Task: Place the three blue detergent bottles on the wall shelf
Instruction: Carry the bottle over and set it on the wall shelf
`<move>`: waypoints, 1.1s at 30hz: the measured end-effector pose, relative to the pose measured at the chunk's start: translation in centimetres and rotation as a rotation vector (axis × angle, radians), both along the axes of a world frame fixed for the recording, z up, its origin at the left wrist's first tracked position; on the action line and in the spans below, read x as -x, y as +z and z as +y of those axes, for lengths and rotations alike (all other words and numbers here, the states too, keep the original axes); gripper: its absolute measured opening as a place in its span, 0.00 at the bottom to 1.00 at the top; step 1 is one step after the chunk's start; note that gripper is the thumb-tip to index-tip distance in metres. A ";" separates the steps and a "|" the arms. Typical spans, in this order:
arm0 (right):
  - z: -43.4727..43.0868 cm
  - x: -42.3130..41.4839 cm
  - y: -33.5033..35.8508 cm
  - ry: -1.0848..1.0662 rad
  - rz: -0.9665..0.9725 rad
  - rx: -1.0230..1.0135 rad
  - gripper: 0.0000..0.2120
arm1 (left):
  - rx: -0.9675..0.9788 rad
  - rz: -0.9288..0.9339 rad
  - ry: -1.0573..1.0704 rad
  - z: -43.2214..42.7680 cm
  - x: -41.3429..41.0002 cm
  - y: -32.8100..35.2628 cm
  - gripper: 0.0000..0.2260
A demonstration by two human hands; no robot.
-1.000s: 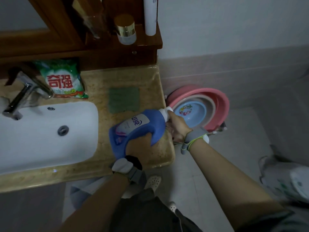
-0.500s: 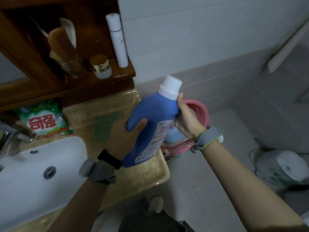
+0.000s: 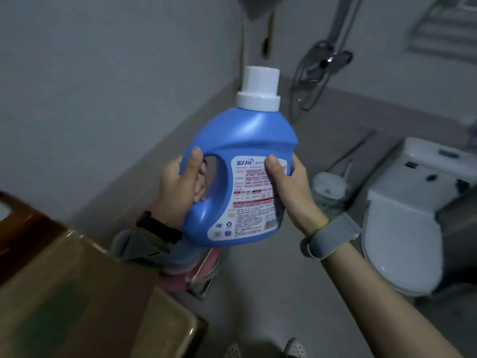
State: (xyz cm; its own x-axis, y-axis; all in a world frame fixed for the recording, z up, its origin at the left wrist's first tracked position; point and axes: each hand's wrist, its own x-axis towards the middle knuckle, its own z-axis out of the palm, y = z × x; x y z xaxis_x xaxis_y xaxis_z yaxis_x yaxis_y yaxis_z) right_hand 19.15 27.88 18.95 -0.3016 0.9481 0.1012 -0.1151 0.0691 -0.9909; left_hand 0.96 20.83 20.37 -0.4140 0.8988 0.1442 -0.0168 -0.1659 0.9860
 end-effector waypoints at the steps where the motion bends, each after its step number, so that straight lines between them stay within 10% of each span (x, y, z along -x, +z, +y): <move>1: 0.4 -2.5 0.6 -0.081 0.004 -0.021 0.23 | -0.012 -0.004 -0.072 1.7 -1.9 0.5 0.19; 13: 3.3 -26.6 7.9 -0.583 0.055 -0.194 0.31 | -0.171 -0.023 -0.496 12.5 -25.8 7.1 0.23; 33: 19.0 -56.1 23.5 -0.772 0.093 -0.518 0.14 | -0.407 -0.138 -0.667 30.5 -56.3 22.6 0.21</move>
